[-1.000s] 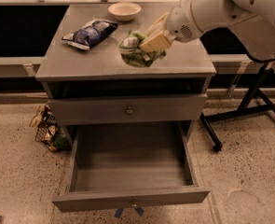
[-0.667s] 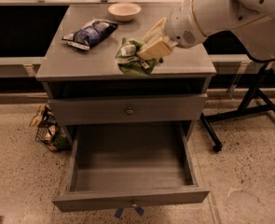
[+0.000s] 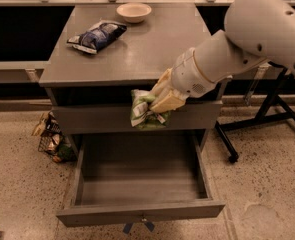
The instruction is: Place green jalapeno chip bag into middle drawer
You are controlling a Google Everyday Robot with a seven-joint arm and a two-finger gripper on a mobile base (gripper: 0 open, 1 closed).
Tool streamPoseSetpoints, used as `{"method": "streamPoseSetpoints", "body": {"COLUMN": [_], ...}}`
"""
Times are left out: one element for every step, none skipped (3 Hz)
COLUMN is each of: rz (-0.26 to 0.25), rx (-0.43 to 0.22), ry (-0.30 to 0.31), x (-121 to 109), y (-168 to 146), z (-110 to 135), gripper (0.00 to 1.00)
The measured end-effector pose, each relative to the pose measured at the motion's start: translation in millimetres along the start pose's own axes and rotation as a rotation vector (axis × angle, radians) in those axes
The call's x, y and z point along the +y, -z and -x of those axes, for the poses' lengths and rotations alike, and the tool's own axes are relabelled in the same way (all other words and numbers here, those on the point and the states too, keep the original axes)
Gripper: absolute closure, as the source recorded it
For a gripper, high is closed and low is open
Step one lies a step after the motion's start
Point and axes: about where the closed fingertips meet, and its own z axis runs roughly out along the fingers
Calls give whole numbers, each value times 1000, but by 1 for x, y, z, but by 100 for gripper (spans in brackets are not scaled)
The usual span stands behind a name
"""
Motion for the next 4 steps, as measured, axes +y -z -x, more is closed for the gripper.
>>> {"method": "streamPoseSetpoints", "body": {"rz": [7, 14, 12, 11], "rx": [1, 19, -22, -70], "ry": [-3, -30, -70, -99], "x": [2, 17, 53, 88], "y": [-2, -14, -45, -87], "z": [-1, -5, -15, -39], "gripper": [100, 100, 100, 100]}}
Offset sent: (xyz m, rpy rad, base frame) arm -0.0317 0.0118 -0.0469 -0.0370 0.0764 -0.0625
